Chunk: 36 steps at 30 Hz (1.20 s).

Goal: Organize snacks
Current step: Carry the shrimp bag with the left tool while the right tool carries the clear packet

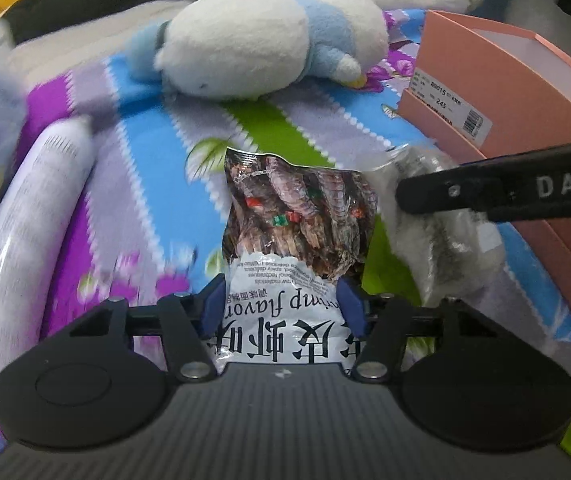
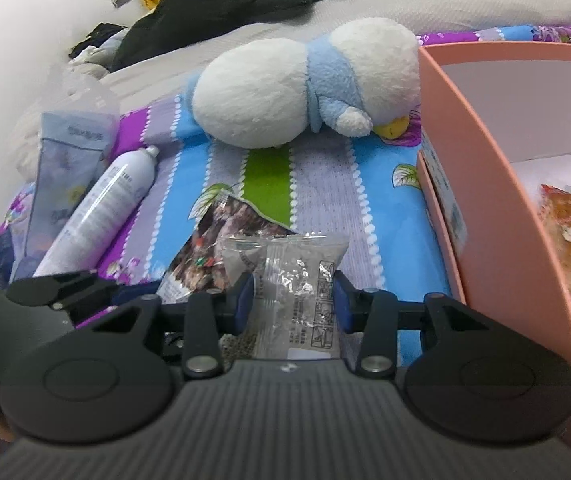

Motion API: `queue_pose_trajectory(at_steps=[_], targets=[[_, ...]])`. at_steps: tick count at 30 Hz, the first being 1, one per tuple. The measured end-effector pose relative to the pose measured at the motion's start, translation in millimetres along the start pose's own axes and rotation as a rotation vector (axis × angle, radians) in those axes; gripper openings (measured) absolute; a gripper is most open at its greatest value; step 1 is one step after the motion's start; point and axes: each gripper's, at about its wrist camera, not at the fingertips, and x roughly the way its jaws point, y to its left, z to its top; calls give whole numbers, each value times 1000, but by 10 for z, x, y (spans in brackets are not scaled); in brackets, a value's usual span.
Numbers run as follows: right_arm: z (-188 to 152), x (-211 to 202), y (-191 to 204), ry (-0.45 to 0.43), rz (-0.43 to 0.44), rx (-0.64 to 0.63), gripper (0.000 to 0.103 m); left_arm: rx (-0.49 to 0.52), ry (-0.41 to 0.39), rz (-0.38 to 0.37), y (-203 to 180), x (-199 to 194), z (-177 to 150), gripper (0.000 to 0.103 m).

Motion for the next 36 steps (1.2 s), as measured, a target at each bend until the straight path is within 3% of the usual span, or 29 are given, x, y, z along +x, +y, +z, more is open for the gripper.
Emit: queue_pose_trajectory(at_steps=[13,16,20,27,36], targets=[[-417,-857,95,-49,45,-62,44,-311,-77,76,-329,-1031,-494,63],[-532,-1084,109,-61,59,-72,44,-347,-87,61,-478,-1235,-616,63],[-691,-1371,100,-83,56,-99,44,-360,-111,73,-696,-1455,-776,63],[-921,-1805,-17,-101,44,-98,44,-403,-144,27,-970,-1778,-963,63],[-936,-2224,-278,-161,4,-73,44,-329,-214,-9,-1409,-2175,-744,63]])
